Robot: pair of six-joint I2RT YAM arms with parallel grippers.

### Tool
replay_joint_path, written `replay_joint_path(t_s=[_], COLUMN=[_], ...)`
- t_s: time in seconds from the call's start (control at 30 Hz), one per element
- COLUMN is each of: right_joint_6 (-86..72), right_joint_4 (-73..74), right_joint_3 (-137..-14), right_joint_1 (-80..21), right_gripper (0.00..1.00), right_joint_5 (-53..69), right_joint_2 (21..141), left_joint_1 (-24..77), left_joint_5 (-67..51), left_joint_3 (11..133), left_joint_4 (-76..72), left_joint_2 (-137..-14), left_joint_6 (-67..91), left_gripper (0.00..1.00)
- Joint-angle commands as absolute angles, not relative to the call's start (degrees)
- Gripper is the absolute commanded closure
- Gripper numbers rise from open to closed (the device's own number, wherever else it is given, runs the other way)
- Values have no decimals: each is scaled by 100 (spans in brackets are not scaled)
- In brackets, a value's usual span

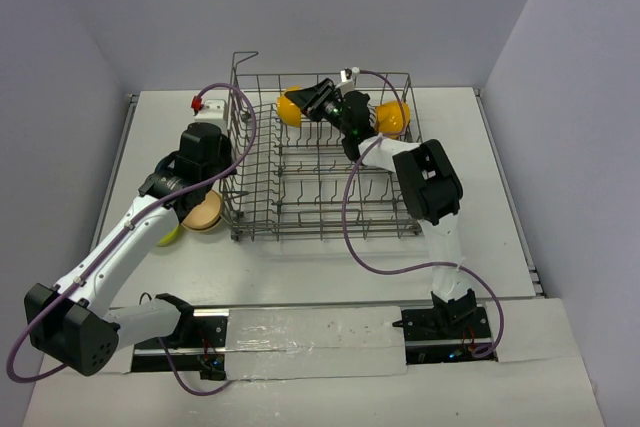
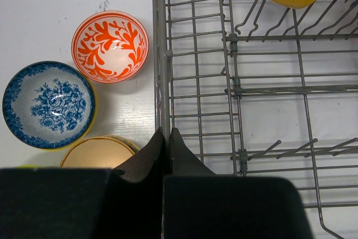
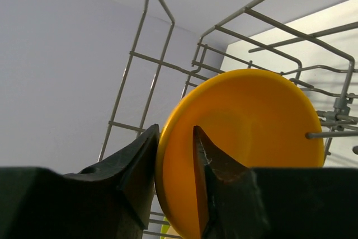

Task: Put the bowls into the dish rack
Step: Insert the bowl into the dish rack.

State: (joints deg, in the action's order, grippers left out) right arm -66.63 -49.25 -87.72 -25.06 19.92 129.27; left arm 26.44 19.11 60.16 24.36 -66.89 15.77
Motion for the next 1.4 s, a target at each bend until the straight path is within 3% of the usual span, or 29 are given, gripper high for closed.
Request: replay_joint_path(t_s=[0.0,0.33,1.03,1.37], right_joint_6=[-6381,-6267,-5854,-5581], right_joint_4=[-4263,-3797,-2523,-1223], right_joint_3=[-8692,-8614,-9088,-9474], right_joint_1=[-2452,-2355,-2162,-2136], right_gripper=[61,54,52,36], right_joint_5=[1881,1942,2180,1907], right_joint_2=[12595,12376,12261,12067], left_joint_1=[2760,2760,2768,2769], left_joint_5=[1160,1055,984,967], left_joint_3=[5897,5906,5915,5924], left_joint_4=[2795,2795,2795,2821], left_joint_2=[-6697,-6706,-6741,-6741], left_joint_6=[1310,1318,1318,1336], left_gripper=[100,100,100,100])
